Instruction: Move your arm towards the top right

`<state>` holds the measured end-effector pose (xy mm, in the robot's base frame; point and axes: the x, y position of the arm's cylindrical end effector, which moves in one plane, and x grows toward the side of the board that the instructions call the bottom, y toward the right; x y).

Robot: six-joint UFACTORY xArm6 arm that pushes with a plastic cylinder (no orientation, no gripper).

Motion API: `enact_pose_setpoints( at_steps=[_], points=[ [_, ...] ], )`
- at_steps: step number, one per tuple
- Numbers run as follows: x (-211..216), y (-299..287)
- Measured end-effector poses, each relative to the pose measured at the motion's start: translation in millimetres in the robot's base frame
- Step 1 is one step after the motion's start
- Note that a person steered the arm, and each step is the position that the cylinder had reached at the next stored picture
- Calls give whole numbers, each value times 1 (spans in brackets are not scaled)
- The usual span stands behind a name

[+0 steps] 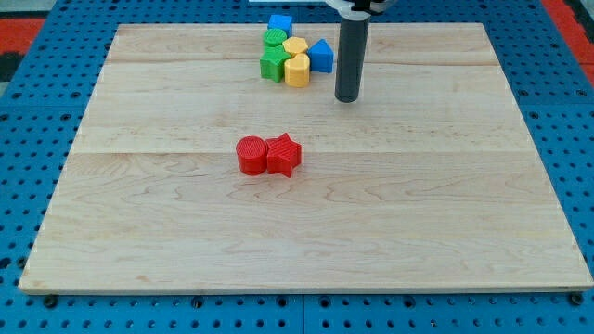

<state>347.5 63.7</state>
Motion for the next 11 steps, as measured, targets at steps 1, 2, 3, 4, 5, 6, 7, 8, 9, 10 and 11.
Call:
enact_pose_setpoints(
  at_steps=[1, 2, 3, 4, 5, 6, 7, 8, 9, 10, 11],
  points=[
    [0, 0],
    [-7, 0],
    [-7, 0],
    [-7, -1],
    [-7, -4],
    [-8, -4],
    [-16, -4],
    [-16, -3],
    [-16, -2],
    [-16, -1],
    [-18, 2]
  ],
)
